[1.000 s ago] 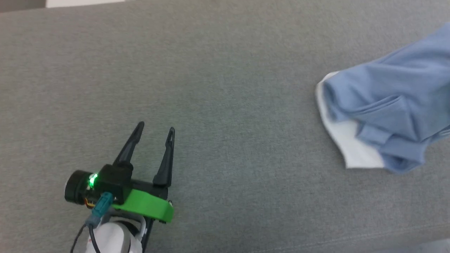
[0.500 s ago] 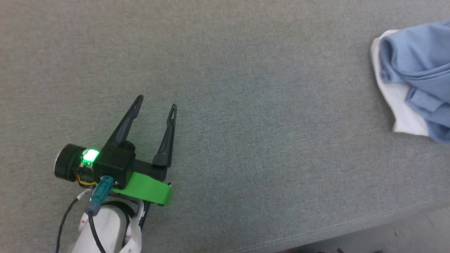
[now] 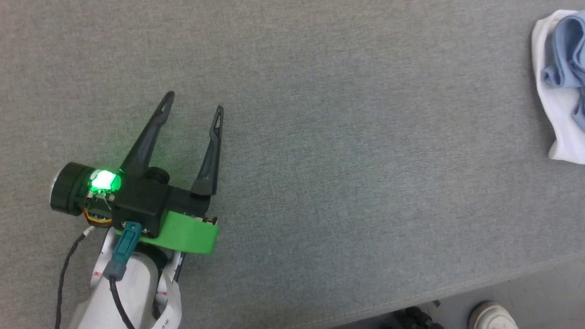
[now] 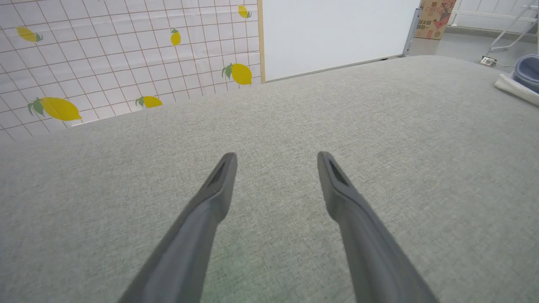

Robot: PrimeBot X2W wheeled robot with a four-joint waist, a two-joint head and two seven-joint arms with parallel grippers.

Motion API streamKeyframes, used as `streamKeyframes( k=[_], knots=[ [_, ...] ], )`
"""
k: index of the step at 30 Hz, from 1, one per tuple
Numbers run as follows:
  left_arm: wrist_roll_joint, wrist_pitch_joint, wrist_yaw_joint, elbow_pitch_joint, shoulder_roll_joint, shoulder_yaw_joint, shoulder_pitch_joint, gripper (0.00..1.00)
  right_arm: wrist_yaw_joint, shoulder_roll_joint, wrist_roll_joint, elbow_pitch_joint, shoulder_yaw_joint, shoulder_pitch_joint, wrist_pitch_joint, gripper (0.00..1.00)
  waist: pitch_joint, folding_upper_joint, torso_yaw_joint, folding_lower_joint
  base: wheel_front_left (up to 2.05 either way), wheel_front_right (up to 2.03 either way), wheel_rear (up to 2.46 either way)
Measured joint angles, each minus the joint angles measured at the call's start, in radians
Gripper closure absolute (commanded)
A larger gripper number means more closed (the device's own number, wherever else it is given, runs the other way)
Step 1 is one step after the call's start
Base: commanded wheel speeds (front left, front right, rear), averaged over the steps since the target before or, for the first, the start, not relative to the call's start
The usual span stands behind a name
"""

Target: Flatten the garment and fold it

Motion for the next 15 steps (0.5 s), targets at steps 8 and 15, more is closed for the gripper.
streamKeyframes(
  k=[8,15],
  knots=[
    [-0.013,-0.036,0.039,-0.014,-0.01,0.023,-0.008,0.0,0.0,0.004,-0.074,0.144,-0.056,-0.068,-0.1,0.0,0.029,0.0,0.02,0.0,0.0,0.0,0.0],
    [-0.026,-0.085,0.07,0.021,-0.032,0.037,-0.007,0.0,0.0,-0.001,-0.111,0.238,-0.064,-0.098,-0.16,0.0,-0.01,0.0,0.028,0.0,0.0,0.0,0.0]
  ],
)
